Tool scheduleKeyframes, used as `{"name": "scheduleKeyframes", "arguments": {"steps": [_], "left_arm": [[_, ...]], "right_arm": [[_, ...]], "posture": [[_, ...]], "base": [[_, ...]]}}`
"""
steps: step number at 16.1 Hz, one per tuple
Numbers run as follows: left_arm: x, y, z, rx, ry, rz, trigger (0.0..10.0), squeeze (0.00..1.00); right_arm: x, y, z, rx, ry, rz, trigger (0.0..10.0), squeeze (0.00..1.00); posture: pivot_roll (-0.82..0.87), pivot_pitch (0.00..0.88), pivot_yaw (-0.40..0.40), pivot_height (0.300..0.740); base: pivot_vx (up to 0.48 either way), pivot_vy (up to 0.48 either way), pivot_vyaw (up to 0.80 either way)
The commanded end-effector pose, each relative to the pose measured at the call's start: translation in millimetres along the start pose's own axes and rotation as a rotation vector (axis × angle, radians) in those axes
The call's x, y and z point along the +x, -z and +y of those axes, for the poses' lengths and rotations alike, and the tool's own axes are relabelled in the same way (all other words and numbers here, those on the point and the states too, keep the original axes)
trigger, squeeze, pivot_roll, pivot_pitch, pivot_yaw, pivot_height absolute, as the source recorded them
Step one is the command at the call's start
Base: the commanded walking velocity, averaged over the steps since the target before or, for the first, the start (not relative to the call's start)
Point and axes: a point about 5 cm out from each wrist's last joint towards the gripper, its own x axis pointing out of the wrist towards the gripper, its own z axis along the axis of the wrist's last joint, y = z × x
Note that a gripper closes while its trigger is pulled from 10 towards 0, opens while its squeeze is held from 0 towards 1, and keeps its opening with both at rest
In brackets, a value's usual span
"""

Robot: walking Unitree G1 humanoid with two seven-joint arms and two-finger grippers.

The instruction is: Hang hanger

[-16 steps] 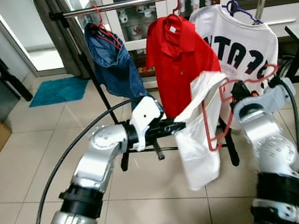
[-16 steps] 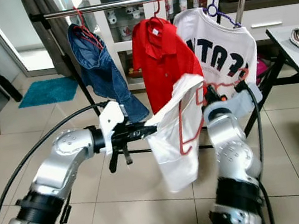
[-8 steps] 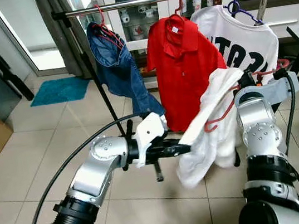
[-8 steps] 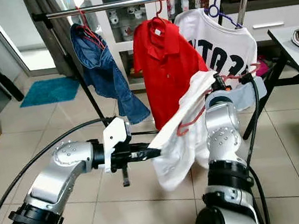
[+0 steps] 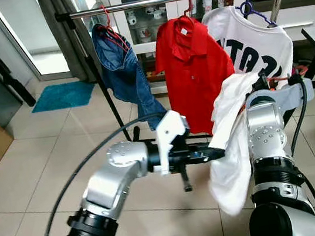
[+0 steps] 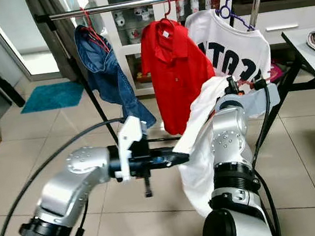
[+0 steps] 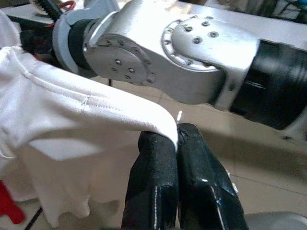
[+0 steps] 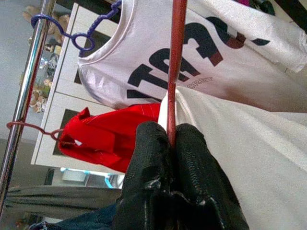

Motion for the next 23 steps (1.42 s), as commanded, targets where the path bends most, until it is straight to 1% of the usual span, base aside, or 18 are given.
{"name": "scheduleKeyframes", "arguments": {"steps": [1, 2, 3, 4, 5, 6, 7, 8, 12, 14, 15, 16, 18, 19, 20, 21, 22, 23], "left_arm": [[2.9, -1, 3.1, 0.065, -0.025, 0.051, 1.0, 0.0], [2.8, 7, 8.0, 0.162, -0.062, 0.162, 4.8, 0.0], [1.0, 15, 11.0, 0.233, -0.073, 0.246, 4.4, 0.0], [1.6, 15, 13.3, 0.241, -0.106, 0.245, 10.0, 0.0], [2.9, 15, 14.4, 0.246, -0.125, 0.246, 10.0, 0.0], [3.3, 16, 13.4, 0.247, -0.112, 0.257, 10.0, 0.0], [3.4, 16, 12.7, 0.225, -0.105, 0.248, 10.0, 0.0], [3.3, 14, 12.8, 0.218, -0.109, 0.227, 10.0, 1.0], [2.0, 13, 9.7, 0.187, -0.072, 0.196, 10.0, 1.0], [2.0, 11, 9.2, 0.174, -0.071, 0.184, 10.0, 1.0], [1.4, 11, 9.7, 0.169, -0.07, 0.194, 10.0, 1.0], [-0.8, 13, 10.2, 0.167, -0.064, 0.237, 10.0, 1.0], [-6.0, 13, 9.1, 0.183, -0.036, 0.278, 10.0, 1.0], [-8.4, 12, 8.6, 0.188, -0.032, 0.277, 10.0, 1.0], [-11.3, 10, 7.9, 0.187, -0.026, 0.264, 10.0, 1.0], [-20.5, 5, 6.0, 0.154, -0.01, 0.211, 10.0, 1.0], [-32.5, -1, 6.6, 0.108, -0.021, 0.15, 10.0, 1.0], [-36.5, -3, 7.0, 0.092, -0.028, 0.132, 10.0, 1.0]], "right_arm": [[-7.3, 18, 26.4, 0.068, -0.055, 0.048, 10.0, 0.0], [-8.0, 21, 26.8, 0.076, -0.065, 0.07, 10.0, 0.0], [-8.2, 21, 27.9, 0.089, -0.079, 0.082, 10.0, 0.0], [-8.2, 20, 30.2, 0.093, -0.098, 0.09, 10.0, 0.0], [-8.4, 19, 33.3, 0.097, -0.12, 0.094, 10.0, 0.0], [-8.7, 19, 35.8, 0.104, -0.135, 0.094, 10.0, 0.0], [-9.4, 18, 38.0, 0.11, -0.148, 0.097, 10.0, 0.0], [-10.0, 18, 40.7, 0.117, -0.166, 0.102, 10.0, 0.0], [-9.2, 20, 43.5, 0.119, -0.184, 0.12, 10.0, 0.0], [-8.7, 19, 44.8, 0.12, -0.192, 0.123, 10.0, 0.0], [-8.4, 19, 45.7, 0.119, -0.201, 0.125, 10.0, 0.0], [-8.3, 18, 46.1, 0.118, -0.207, 0.127, 10.0, 0.0], [-8.4, 17, 45.9, 0.11, -0.215, 0.129, 10.0, 0.0], [-8.6, 16, 45.4, 0.097, -0.223, 0.127, 10.0, 0.0], [-9.0, 15, 44.7, 0.076, -0.234, 0.127, 10.0, 0.0], [-9.5, 11, 42.4, -0.005, -0.268, 0.123, 10.0, 0.0], [-9.3, 6, 37.9, -0.093, -0.297, 0.119, 10.0, 0.0], [-9.1, 5, 36.2, -0.121, -0.305, 0.118, 10.0, 0.0]], "posture": [[-0.1, 0.0, 0.092, 0.74], [-0.1, 0.0, 0.092, 0.74], [-0.1, 0.0, 0.092, 0.74], [-0.11, 0.0, 0.095, 0.74], [-0.11, 0.0, 0.095, 0.74], [-0.11, 0.0, 0.095, 0.74], [-0.11, 0.0, 0.094, 0.74], [-0.11, 0.0, 0.093, 0.74], [-0.1, 0.0, 0.085, 0.74], [-0.1, 0.0, 0.084, 0.74], [-0.1, 0.0, 0.083, 0.74], [-0.11, 0.0, 0.083, 0.74], [-0.11, 0.0, 0.087, 0.74], [-0.11, 0.0, 0.087, 0.74], [-0.11, 0.0, 0.092, 0.74], [-0.11, 0.0, 0.092, 0.74], [-0.11, 0.0, 0.09, 0.74], [-0.11, 0.0, 0.09, 0.74]], "base": [[0.0, 0.0, 0.0], [0.0, 0.0, 0.0], [0.0, 0.0, 0.0], [0.0, 0.0, 0.0], [0.0, 0.0, 0.0], [0.0, 0.0, 0.0], [0.0, 0.0, 0.0], [0.0, 0.0, 0.0], [0.0, 0.0, 0.0], [0.0, 0.0, 0.0], [0.0, 0.0, 0.0], [0.0, 0.0, 0.0], [0.0, 0.0, 0.0], [0.0, 0.0, 0.0], [0.0, 0.0, 0.0], [0.0, 0.0, 0.0], [0.0, 0.0, 0.0], [0.0, 0.0, 0.0]]}}
